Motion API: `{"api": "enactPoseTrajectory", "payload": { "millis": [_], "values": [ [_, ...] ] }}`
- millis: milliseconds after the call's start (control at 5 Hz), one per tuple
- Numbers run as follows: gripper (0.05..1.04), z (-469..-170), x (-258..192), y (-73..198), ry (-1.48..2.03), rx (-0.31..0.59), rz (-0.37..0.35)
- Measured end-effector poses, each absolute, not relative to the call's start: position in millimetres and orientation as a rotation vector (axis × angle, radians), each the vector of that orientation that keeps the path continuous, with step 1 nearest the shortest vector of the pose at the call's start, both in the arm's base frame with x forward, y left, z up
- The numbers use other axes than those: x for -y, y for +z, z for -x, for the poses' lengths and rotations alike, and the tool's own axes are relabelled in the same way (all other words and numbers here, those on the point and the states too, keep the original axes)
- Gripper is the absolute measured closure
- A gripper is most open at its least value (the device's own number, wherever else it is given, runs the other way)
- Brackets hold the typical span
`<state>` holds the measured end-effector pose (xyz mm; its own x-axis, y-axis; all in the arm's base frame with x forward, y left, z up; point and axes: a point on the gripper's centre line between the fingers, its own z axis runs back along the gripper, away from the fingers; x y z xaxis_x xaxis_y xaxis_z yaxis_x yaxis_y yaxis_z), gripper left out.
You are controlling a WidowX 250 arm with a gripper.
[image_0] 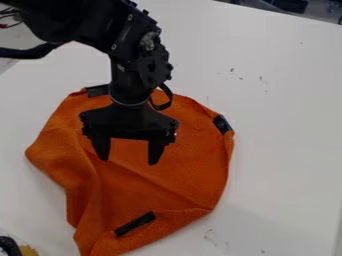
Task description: Fold the cloth from bottom to top
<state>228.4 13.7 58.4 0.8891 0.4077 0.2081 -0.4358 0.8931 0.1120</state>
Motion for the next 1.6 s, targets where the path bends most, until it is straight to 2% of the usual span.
{"api": "enactPoseTrajectory", "payload": {
  "millis": [200, 400, 600, 1000, 1200, 1400, 1600],
  "values": [
    [0.084, -223, -14, 53, 0.451, 0.161, -0.166],
    [0.084, -206, -4, 50, 0.491, 0.186, -0.181],
    [0.084, -192, 7, 50, 0.523, 0.178, -0.153],
    [0.084, -173, 30, 22, 0.547, 0.085, 0.024],
    [0.084, -177, 32, 12, 0.542, 0.064, 0.064],
    [0.138, -178, 31, 4, 0.564, 0.049, 0.08],
    [0.384, -177, 29, 2, 0.578, 0.042, 0.067]
  ]
}}
